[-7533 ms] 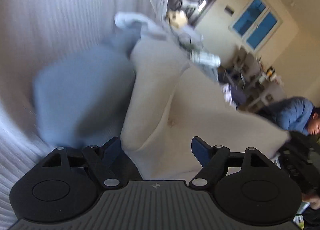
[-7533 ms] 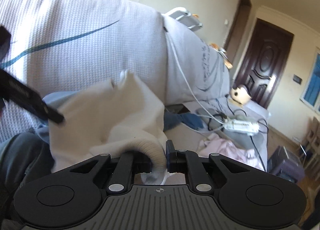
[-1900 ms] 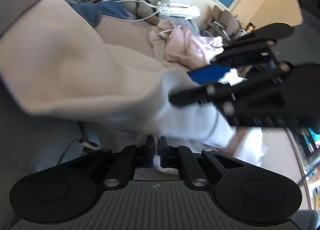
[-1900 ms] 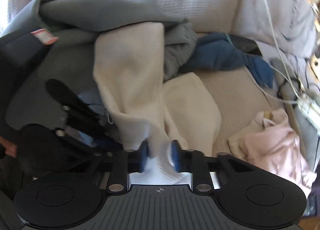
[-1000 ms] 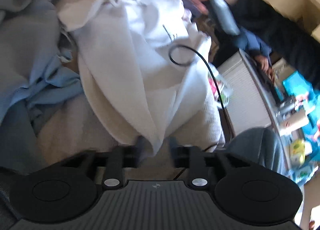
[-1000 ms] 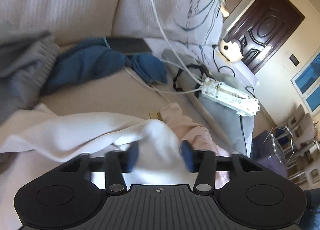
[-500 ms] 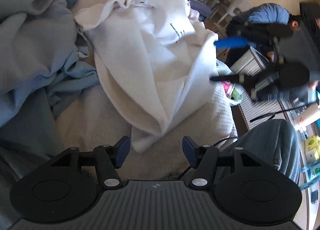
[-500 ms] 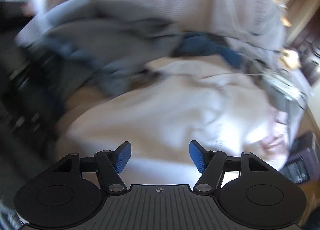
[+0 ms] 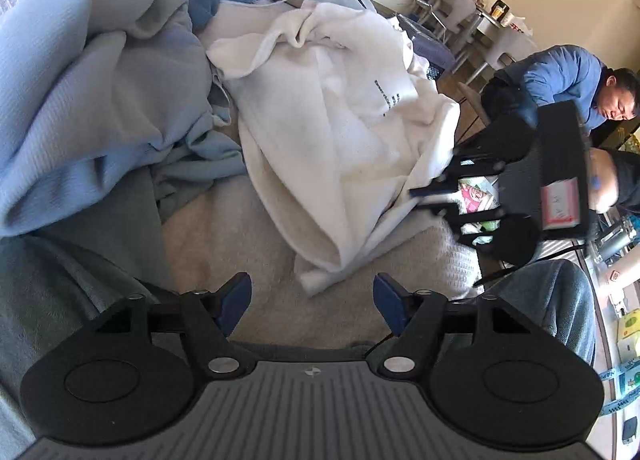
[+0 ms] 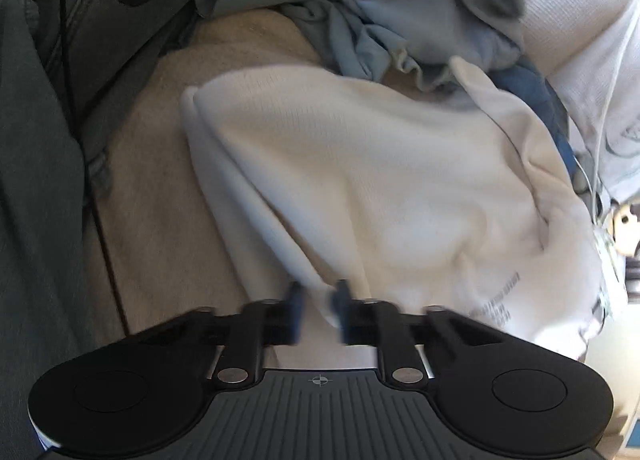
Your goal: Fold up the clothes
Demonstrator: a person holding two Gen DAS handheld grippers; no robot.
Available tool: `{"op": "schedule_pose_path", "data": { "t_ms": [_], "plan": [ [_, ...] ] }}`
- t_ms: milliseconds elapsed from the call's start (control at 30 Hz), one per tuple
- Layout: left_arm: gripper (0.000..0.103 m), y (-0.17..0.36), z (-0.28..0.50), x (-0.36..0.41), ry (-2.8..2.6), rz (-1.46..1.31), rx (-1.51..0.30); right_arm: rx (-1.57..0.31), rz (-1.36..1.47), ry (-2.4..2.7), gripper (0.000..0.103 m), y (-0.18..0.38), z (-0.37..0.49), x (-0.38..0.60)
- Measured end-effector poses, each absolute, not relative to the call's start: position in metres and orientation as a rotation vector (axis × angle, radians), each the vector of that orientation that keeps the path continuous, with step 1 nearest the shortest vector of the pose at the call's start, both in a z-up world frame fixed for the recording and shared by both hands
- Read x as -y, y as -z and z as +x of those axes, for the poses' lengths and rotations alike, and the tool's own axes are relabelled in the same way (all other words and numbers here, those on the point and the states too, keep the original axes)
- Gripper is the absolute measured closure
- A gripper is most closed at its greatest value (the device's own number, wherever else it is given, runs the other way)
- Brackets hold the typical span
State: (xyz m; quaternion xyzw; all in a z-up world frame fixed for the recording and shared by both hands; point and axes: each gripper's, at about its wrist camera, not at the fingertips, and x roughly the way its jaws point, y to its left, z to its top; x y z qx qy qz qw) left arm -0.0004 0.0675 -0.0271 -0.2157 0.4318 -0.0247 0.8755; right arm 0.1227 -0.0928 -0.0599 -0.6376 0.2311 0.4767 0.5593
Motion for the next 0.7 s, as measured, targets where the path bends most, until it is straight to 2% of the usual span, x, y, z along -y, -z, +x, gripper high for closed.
{"op": "schedule_pose_path", "data": {
  "t_ms": [167,333,433,533,600,667,700],
  "plan": [
    [0.038,0.032,0.010,-0.060,0.085,-0.419,-0.922,-0.583,-1.497,-0.973,0.099,0.040,0.131,0.126],
    [0.036,0.030,0.016,-0.059,0.103,-0.415,-0.906,-0.744,-1.553,-0.827,0.099,0.043,0.151,0.173],
    [0.036,0.034,0.021,-0.059,0.094,-0.409,-0.919,-0.847,-1.436,-0.761,0.096,0.048,0.165,0.187],
    [0.036,0.038,0.024,-0.061,0.075,-0.402,-0.931,-0.847,-1.339,-0.752,0.086,0.040,0.169,0.182],
    [0.036,0.042,0.027,-0.063,0.063,-0.402,-0.942,-0.774,-1.285,-0.794,0.070,0.024,0.166,0.176],
    [0.036,0.047,0.032,-0.062,0.062,-0.393,-0.949,-0.702,-1.237,-0.837,0.060,0.008,0.163,0.170],
    [0.037,0.050,0.035,-0.061,0.063,-0.386,-0.952,-0.667,-1.214,-0.864,0.059,0.001,0.163,0.167]
  ]
}}
